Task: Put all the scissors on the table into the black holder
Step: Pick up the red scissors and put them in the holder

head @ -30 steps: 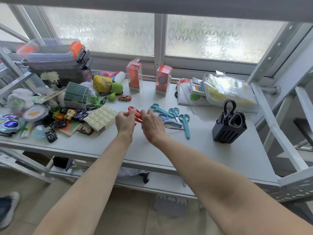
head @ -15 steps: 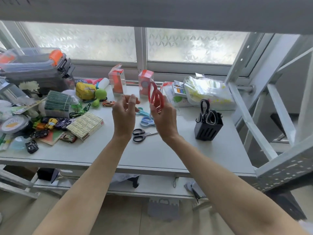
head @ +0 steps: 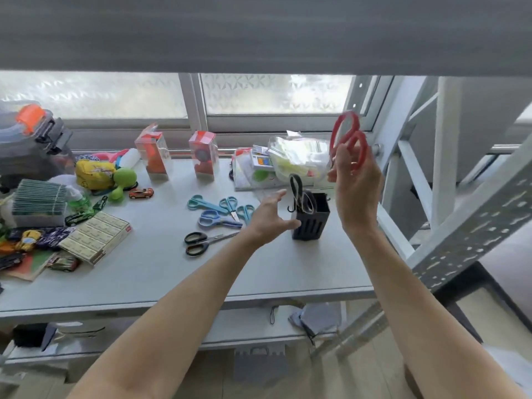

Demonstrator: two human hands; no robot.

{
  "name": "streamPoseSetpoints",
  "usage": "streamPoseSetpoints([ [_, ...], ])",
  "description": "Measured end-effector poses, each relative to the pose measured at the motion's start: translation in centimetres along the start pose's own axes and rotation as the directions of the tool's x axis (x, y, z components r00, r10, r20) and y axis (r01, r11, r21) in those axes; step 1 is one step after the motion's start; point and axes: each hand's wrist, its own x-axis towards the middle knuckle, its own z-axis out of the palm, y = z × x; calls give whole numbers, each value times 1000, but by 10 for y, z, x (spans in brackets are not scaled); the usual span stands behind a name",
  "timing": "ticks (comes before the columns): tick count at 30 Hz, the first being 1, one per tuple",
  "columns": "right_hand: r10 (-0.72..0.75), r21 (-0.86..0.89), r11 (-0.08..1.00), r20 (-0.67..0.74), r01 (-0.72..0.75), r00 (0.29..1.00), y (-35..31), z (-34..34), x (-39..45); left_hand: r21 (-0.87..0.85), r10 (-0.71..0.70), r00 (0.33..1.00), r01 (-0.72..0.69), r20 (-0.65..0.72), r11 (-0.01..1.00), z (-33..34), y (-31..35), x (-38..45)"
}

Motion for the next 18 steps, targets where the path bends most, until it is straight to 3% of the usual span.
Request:
streamPoseSetpoints([
  [7, 89, -216, 975, 185, -48, 979, 38, 3, -12, -34, -2, 1000, 2, -10, 999, 17, 12, 18],
  [18, 120, -426, 901, 421, 79, 899, 62, 11, -19, -118, 54, 997, -61, -64, 991, 17, 9, 13],
])
